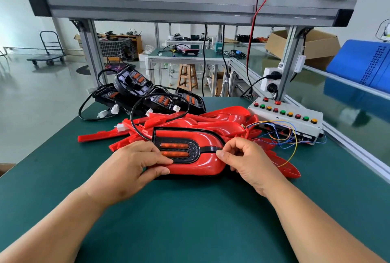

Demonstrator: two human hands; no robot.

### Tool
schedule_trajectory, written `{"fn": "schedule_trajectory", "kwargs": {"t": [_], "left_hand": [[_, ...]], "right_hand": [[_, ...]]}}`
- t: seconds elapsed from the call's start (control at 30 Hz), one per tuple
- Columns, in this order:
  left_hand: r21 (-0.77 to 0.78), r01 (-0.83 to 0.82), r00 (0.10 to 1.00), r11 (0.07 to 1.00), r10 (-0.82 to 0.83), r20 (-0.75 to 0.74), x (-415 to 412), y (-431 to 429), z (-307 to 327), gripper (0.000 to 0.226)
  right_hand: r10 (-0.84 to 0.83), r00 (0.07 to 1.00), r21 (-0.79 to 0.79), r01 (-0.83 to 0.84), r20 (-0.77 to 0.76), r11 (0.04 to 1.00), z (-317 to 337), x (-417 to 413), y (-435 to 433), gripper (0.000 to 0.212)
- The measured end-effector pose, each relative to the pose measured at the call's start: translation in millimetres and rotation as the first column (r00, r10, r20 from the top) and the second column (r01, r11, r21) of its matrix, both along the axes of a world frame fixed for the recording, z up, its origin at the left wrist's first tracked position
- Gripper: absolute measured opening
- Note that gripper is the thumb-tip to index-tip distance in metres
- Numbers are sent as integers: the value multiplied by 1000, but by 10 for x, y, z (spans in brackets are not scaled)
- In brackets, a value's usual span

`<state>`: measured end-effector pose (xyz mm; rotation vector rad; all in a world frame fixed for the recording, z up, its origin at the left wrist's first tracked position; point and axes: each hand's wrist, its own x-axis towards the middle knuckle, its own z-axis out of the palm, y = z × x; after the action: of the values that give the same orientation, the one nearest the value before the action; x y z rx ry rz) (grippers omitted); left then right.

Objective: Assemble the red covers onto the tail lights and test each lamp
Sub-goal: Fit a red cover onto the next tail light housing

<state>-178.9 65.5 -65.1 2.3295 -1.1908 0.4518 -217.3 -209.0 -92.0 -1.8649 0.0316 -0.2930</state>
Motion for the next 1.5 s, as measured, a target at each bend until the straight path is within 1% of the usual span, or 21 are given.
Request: {"fn": "schedule_trajectory", "kwargs": {"t": [0.1, 0.27, 0.33, 0.43, 0.5, 0.6, 0.7, 0.77, 0.8, 0.83, 0.87, 0.93, 0.97, 1.0, 1.03, 1.13, 1.23, 1.3, 1.4, 1.5], "left_hand": [[-20, 0, 999, 1000, 1, 52, -12, -5, -15, 53], [-85, -4, 992, 996, 15, 127, -19, -21, -23, 36], [-82, -3, 993, 997, 13, 121, -10, -24, -31, 37], [-37, -12, 998, 999, 14, 66, 4, -10, -55, 49], [-16, -23, 998, 1000, 24, 59, 21, 4, -77, 52], [5, -44, 996, 999, 44, 82, 30, 0, -103, 50], [-7, -71, 994, 997, 71, 84, 46, -10, -119, 46], [-59, -106, 994, 993, 107, 10, 48, -16, -150, 35], [-96, -148, 987, 984, 141, -73, 45, -14, -168, 29], [-128, -209, 967, 970, 184, -178, 45, -8, -184, 31], [-147, -285, 928, 947, 233, -292, 47, -1, -198, 44], [-129, -411, 803, 902, 292, -519, 70, 14, -208, 71], [-118, -430, 732, 895, 269, -626, 81, 13, -202, 79], [-125, -419, 671, 899, 214, -710, 98, 11, -198, 82], [-157, -390, 634, 907, 140, -761, 108, 2, -196, 79], [-298, -291, 617, 909, -60, -785, 76, -38, -167, 59], [-419, -230, 603, 878, -209, -770, 51, -63, -135, 53], [-477, -239, 598, 846, -258, -759, 54, -76, -128, 54], [-530, -259, 567, 807, -317, -760, 75, -108, -137, 55], [-556, -251, 540, 793, -362, -760, 104, -116, -166, 57]], "right_hand": [[-11, 1000, -18, 11, 5, 1000, -11, -6, -5, 20], [1, 1000, 42, -2, 8, 999, 5, -16, -7, 13], [2, 1000, 37, -3, 10, 999, 4, -17, -5, 11], [-11, 1000, 9, 11, 6, 1000, -10, -10, -4, 11], [-17, 1000, -12, 17, 11, 1000, -19, -3, -4, 12], [-31, 999, -45, 32, 21, 998, -37, 7, -3, 14], [-70, 997, -61, 71, 7, 996, -61, 20, -6, 20], [-103, 994, -89, 101, -23, 991, -74, 30, -18, 24], [-118, 992, -120, 112, -38, 986, -80, 35, -28, 25], [-128, 990, -148, 119, -51, 982, -84, 38, -37, 28], [-135, 989, -166, 122, -68, 979, -83, 38, -42, 31], [-140, 984, -196, 117, -110, 974, -86, 35, -44, 41], [-139, 983, -214, 111, -123, 971, -91, 36, -41, 50], [-135, 983, -222, 105, -127, 969, -91, 39, -37, 55], [-124, 985, -212, 97, -118, 972, -87, 40, -28, 54], [-54, 996, -68, 49, -65, 996, -51, 23, -3, 42], [40, 999, 144, -34, -36, 989, -13, 19, -11, 49], [125, 992, 315, -119, -1, 942, 10, 14, -4, 47], [158, 987, 422, -151, 18, 894, 24, 12, 30, 46], [225, 974, 535, -191, 2, 823, 7, 17, 45, 50]]}}
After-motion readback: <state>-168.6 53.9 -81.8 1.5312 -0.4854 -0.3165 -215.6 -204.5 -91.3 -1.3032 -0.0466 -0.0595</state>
